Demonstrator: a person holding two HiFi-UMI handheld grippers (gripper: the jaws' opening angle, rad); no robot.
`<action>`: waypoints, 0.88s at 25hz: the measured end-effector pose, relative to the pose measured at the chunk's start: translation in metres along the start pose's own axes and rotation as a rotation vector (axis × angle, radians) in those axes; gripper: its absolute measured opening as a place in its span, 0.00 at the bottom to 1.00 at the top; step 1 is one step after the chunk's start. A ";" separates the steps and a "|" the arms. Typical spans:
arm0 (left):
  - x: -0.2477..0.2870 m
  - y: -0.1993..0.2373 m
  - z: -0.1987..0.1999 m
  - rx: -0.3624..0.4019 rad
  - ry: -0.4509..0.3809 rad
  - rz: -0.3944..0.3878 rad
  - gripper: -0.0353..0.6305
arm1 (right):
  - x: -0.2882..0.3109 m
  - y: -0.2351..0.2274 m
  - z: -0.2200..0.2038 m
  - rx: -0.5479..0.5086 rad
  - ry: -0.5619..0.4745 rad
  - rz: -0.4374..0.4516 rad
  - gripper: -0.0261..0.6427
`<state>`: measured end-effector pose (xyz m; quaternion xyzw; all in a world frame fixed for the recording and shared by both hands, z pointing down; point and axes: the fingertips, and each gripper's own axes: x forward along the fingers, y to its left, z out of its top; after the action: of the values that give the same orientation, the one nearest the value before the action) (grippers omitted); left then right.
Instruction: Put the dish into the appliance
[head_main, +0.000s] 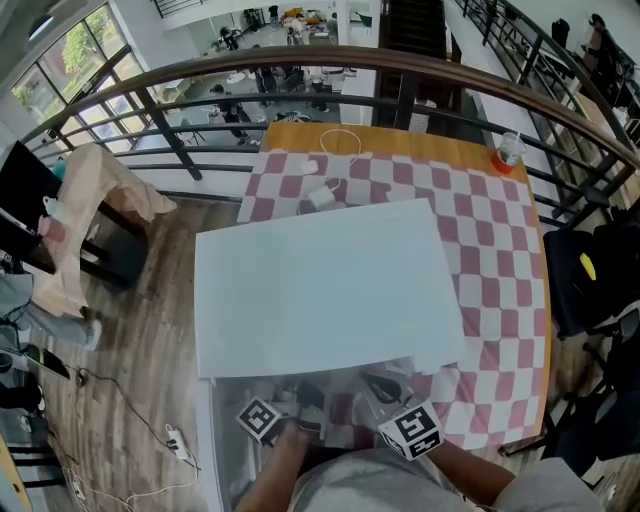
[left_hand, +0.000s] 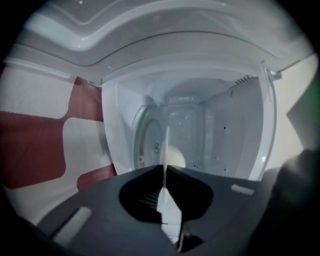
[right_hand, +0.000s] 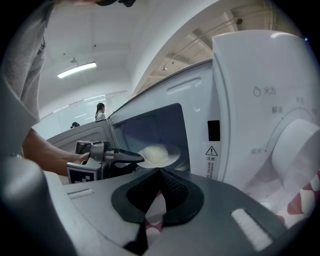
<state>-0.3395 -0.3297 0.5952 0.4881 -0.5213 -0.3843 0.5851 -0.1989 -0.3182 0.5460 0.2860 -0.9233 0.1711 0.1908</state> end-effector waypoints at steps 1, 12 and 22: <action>0.001 0.002 0.001 -0.002 -0.002 0.006 0.08 | 0.000 0.001 0.000 0.001 0.000 0.003 0.04; 0.012 0.007 0.006 -0.016 -0.018 0.053 0.08 | 0.001 0.008 0.003 -0.002 -0.008 0.024 0.04; 0.016 0.010 0.005 0.002 -0.015 0.111 0.08 | -0.004 0.004 0.004 0.012 -0.017 0.014 0.04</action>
<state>-0.3420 -0.3438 0.6089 0.4558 -0.5524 -0.3545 0.6012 -0.1987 -0.3147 0.5401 0.2821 -0.9258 0.1755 0.1803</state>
